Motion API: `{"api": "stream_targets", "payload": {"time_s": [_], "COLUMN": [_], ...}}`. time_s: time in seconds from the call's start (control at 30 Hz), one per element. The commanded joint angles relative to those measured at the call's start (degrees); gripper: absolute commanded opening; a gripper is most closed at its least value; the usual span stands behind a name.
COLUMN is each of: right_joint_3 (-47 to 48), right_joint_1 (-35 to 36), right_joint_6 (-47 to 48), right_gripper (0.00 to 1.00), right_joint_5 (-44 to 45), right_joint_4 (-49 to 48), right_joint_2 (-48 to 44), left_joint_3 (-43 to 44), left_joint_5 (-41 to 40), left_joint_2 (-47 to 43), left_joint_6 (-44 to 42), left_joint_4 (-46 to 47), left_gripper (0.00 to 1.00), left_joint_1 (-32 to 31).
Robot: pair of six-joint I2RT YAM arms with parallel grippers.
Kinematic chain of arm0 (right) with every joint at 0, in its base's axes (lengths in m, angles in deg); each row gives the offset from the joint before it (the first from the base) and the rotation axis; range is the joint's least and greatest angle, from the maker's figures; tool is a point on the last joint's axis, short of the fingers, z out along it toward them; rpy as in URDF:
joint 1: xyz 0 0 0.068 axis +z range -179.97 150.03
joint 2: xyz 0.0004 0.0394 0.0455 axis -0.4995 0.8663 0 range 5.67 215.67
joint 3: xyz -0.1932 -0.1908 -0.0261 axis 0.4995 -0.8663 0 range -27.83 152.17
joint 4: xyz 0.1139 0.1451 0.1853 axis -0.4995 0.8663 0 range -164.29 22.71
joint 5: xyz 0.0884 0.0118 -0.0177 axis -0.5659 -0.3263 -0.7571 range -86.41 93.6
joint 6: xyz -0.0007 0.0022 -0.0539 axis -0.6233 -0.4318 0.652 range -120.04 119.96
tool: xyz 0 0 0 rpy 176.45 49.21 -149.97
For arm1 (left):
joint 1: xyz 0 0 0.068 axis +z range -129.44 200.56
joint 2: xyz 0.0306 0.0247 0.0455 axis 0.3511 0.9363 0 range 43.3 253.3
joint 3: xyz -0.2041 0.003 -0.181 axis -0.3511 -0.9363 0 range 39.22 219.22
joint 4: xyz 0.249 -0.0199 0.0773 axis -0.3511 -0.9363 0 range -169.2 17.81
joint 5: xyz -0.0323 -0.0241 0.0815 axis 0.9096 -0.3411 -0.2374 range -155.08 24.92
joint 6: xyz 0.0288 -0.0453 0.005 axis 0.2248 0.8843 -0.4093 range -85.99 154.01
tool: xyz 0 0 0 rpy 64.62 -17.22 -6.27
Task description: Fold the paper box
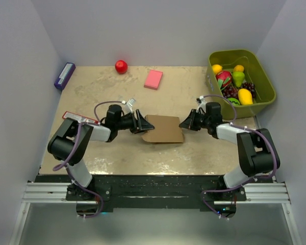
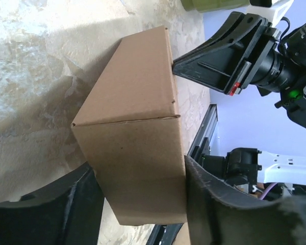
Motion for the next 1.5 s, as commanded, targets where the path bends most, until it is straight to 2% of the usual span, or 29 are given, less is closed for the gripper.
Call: {"api": "stream_targets", "payload": {"time_s": [0.0, 0.1, 0.13, 0.23, 0.27, 0.37, 0.47, 0.5, 0.53, 0.6, 0.67, 0.73, 0.8, 1.0, 1.17, 1.47], "right_joint_3": [-1.4, -1.1, -0.8, -0.7, -0.9, -2.0, -2.2, -1.9, -1.7, -0.4, 0.3, 0.8, 1.0, 3.4, 4.6, 4.3], "right_joint_1": [0.9, 4.7, 8.7, 18.1, 19.9, 25.1, 32.1, 36.7, 39.3, 46.7, 50.5, 55.8, 59.4, 63.4, 64.0, 64.1], "right_joint_6": [4.5, 6.3, 8.1, 13.0, 14.1, 19.0, 22.8, 23.6, 24.8, 26.0, 27.2, 28.1, 31.2, 34.9, 36.9, 43.4], "right_gripper": [0.23, 0.47, 0.62, 0.78, 0.87, 0.96, 0.99, 0.99, 0.99, 0.99, 0.99, 0.99, 0.99, 0.99, 0.99, 0.97], "right_joint_5": [8.0, 14.3, 17.4, 28.1, 29.3, 30.9, 36.9, 38.7, 45.0, 51.7, 59.5, 63.7, 67.2, 69.5, 73.4, 77.2], "right_joint_4": [5.6, 7.4, 8.0, 8.6, 8.1, 7.1, 7.0, 7.0, 7.2, 8.0, 8.4, 7.6, 5.7, 3.9, 2.3, -3.6], "right_joint_2": [-2.8, -9.0, -13.2, -21.2, -22.9, -28.2, -30.1, -29.9, -29.6, -27.6, -26.0, -23.4, -21.5, -13.8, -8.8, -1.9], "left_joint_3": [-0.4, -0.8, -0.9, -1.9, -2.3, -3.8, -6.3, -8.0, -8.9, -10.5, -13.0, -14.4, -15.6, -16.5, -17.5, -18.5], "left_joint_5": [2.8, 3.7, 4.1, 6.2, 6.5, 8.6, 11.4, 12.5, 13.1, 14.3, 14.7, 15.0, 15.0, 14.7, 14.9, 15.3], "left_joint_2": [1.8, 2.4, 2.6, 3.1, 3.2, 3.3, 4.4, 5.3, 5.9, 8.6, 10.7, 14.1, 16.3, 15.1, 11.7, 9.4], "left_joint_6": [3.2, 4.4, 5.3, 7.9, 8.4, 10.2, 16.6, 18.7, 23.3, 28.3, 36.6, 43.7, 47.7, 46.4, 44.1, 45.8], "left_joint_4": [7.6, 9.0, 9.6, 13.4, 14.2, 15.9, 24.3, 27.2, 33.8, 40.7, 52.2, 62.3, 67.7, 65.8, 61.3, 61.4], "left_gripper": [0.41, 0.37, 0.37, 0.35, 0.35, 0.35, 0.35, 0.34, 0.34, 0.32, 0.28, 0.26, 0.25, 0.24, 0.24, 0.24], "left_joint_1": [-0.2, -0.2, 0.0, 0.9, 1.3, 2.3, 2.9, 3.4, 3.9, 5.5, 6.3, 6.9, 7.2, 7.8, 7.8, 7.8]}}
